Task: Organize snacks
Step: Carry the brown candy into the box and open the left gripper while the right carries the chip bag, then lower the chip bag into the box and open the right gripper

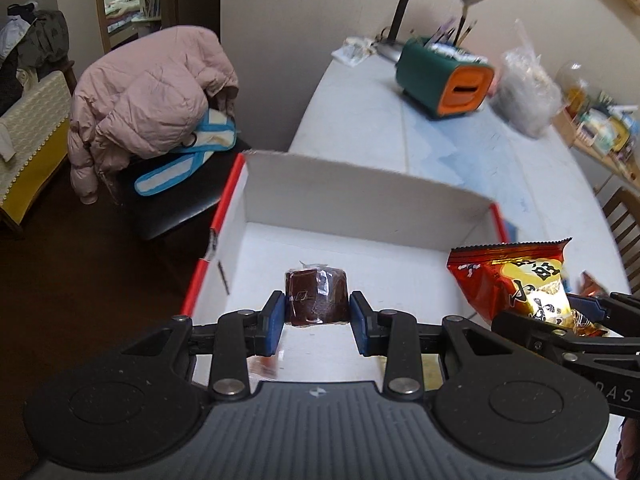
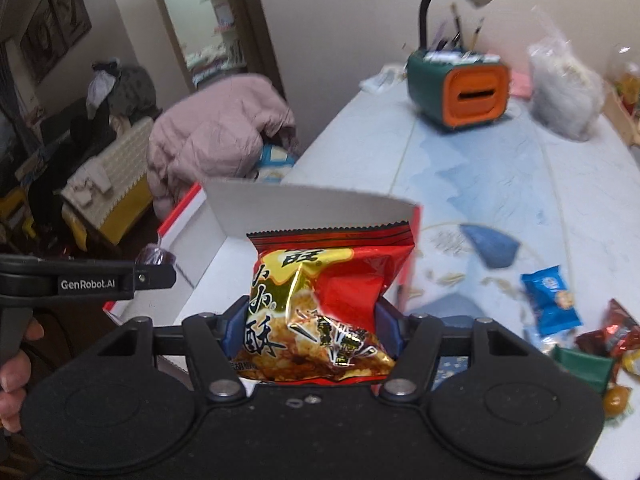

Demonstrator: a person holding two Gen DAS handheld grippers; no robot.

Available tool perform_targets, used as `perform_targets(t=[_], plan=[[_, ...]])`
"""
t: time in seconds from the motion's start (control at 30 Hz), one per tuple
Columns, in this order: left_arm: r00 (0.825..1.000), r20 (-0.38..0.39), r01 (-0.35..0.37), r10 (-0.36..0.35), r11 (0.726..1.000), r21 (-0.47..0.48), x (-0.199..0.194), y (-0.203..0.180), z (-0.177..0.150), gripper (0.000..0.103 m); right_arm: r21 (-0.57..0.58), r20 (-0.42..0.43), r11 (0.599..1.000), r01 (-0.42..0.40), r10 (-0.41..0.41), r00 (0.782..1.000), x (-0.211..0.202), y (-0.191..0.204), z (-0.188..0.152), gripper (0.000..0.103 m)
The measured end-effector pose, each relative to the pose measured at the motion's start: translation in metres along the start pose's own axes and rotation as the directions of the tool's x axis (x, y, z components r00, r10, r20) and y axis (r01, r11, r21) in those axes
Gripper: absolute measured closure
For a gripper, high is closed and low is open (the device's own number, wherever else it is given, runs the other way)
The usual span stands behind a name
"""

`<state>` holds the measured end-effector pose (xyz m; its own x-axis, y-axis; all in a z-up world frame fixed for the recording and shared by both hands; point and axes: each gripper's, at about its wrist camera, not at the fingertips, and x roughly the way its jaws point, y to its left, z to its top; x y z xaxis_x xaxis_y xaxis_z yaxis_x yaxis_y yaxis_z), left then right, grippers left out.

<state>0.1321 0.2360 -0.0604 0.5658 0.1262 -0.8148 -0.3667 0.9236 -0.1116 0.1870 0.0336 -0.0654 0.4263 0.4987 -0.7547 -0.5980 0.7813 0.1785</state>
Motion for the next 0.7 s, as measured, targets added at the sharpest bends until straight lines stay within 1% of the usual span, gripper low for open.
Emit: perform_targets(t=[0.1,0.17,0.27,0.37,0.47,0.63,0.7], plan=[[0.999,-0.042,-0.008,0.009,1.0,0.007,0.017,0.007,0.003,0.069,-0.015,-0.055,1.0,0.003,-0.004,0.998,0.021,0.006,0.003,0.04],[0.998,-0.064,-0.004,0.006,1.0,0.03,0.027,0.008,0.004,0.069,-0.035,-0.071,0.999,0.014,-0.017,0.997,0.032,0.012,0.003,0.04],[0.997,-0.075,-0.014,0.019,0.998,0.064,0.038,0.008,0.005,0.069,-0.066,-0.094,0.998,0.015,-0.021,0.995,0.047,0.019,0.003,0.04],[0.995,-0.099,-0.013,0.018,0.998,0.057,0.046,0.01,0.005,0.069,-0.09,-0.125,0.996,0.016,-0.027,0.992,0.059,0.024,0.004,0.04],[0.994,-0.109,-0.015,0.022,0.998,0.063,0.05,0.012,0.003,0.069,-0.107,-0.142,0.994,0.015,-0.03,0.989,0.068,0.027,0.002,0.04],[0.993,-0.118,-0.008,0.015,0.998,0.057,0.052,0.013,-0.003,0.069,-0.144,-0.148,0.989,0.039,-0.06,0.987,0.077,0.032,-0.002,0.039],[0.993,-0.12,-0.005,0.012,0.998,0.058,0.052,0.014,-0.005,0.069,-0.145,-0.147,0.989,0.038,-0.06,0.987,0.078,0.033,-0.003,0.036]])
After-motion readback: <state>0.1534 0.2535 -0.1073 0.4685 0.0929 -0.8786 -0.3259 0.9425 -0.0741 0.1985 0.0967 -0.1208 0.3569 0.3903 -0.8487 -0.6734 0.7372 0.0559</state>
